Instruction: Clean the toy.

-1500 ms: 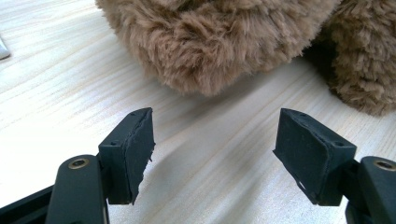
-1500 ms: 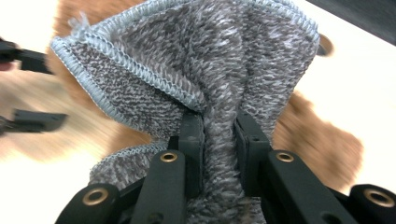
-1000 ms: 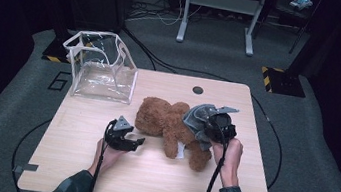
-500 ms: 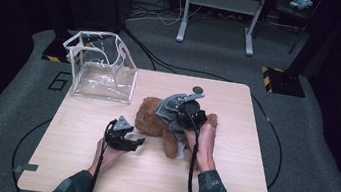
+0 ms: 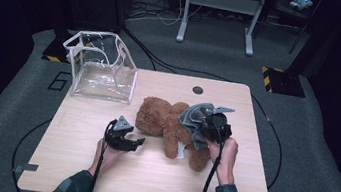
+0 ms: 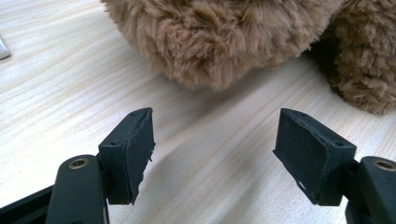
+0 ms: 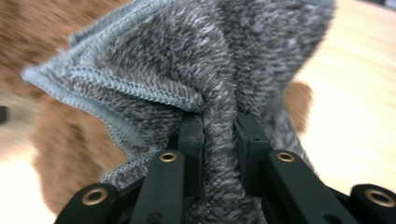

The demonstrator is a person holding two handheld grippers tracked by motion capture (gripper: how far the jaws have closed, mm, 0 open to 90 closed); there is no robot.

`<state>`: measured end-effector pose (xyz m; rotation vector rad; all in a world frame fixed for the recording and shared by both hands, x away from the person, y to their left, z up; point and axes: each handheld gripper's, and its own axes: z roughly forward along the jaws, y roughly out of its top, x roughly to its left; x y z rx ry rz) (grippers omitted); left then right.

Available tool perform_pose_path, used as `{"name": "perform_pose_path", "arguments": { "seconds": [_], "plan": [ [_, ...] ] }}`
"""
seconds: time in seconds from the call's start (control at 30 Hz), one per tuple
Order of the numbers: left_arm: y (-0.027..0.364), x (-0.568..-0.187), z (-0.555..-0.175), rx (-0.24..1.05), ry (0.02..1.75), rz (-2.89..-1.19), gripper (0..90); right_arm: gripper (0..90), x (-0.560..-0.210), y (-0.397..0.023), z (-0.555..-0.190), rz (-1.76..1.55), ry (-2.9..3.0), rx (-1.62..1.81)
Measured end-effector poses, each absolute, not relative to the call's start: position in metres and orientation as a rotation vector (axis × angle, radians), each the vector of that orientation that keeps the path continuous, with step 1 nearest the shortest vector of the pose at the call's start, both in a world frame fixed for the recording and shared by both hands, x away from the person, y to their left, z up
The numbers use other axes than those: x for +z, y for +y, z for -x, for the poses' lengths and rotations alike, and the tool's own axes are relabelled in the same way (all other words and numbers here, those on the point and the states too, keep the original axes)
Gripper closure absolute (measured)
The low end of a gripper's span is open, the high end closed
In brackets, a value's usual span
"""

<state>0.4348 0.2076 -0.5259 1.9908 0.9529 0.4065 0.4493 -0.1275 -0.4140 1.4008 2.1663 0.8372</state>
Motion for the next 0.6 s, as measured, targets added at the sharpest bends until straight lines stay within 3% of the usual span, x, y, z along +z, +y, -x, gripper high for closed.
{"name": "perform_pose_path", "arguments": {
  "seconds": [0.17,0.3,0.6],
  "plan": [
    [0.208,-0.526,-0.435,0.407,0.954,-1.991,27.7,75.3,-0.429,-0.154,-0.447,-1.489,2.134,0.794],
    [0.207,-0.526,-0.435,0.408,0.954,-1.992,27.7,75.4,-0.420,-0.157,-0.442,-1.493,2.106,0.835],
    [0.207,-0.526,-0.435,0.409,0.955,-1.991,27.3,75.2,-0.383,-0.101,-0.443,-1.286,2.164,0.954]
  ]
}}
